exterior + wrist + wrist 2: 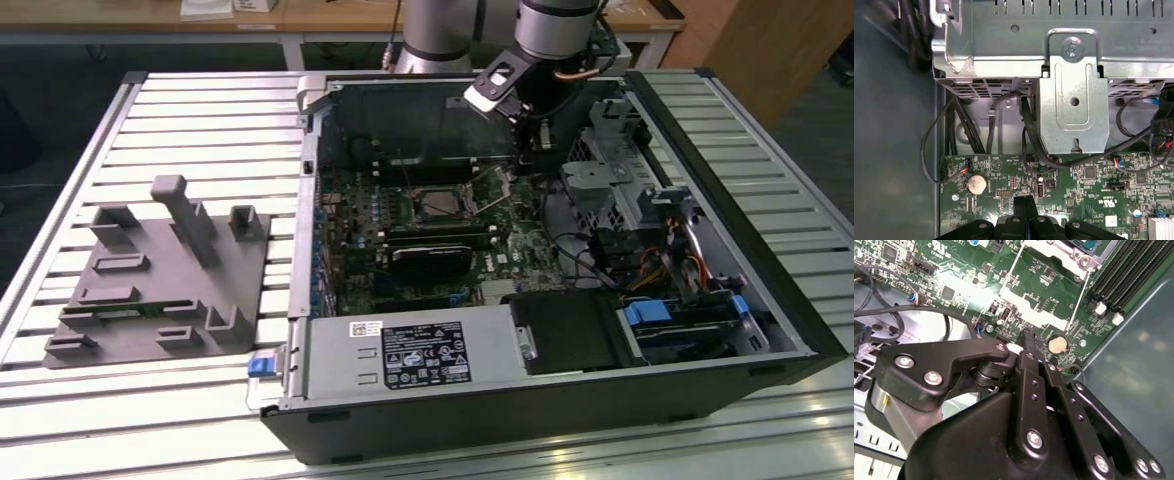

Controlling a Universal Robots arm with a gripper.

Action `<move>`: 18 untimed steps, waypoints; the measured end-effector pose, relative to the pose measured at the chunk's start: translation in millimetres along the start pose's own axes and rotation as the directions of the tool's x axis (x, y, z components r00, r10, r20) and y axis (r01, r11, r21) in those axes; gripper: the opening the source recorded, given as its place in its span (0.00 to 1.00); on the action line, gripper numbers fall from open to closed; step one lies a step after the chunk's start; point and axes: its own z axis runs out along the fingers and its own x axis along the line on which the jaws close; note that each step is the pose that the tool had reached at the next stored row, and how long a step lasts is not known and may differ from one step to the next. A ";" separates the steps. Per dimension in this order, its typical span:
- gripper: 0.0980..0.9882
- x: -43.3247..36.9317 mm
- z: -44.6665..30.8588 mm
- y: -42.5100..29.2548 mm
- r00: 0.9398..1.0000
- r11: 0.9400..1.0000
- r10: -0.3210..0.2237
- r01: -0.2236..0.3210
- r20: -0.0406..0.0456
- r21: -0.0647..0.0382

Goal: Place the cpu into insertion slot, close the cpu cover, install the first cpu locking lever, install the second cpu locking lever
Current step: 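Close the cpu cover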

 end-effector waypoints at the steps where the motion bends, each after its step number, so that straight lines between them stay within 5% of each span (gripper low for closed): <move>1: 0.01 0.0 1.3 0.2 1.000 1.000 0.000 0.000 0.000 0.000; 6: 0.01 0.3 8.4 0.2 1.000 1.000 0.000 0.000 0.000 0.006; 12: 0.01 0.3 13.1 0.2 1.000 1.000 -0.001 0.001 -0.001 0.024; 18: 0.01 0.4 13.2 0.2 1.000 1.000 -0.001 0.001 -0.002 0.024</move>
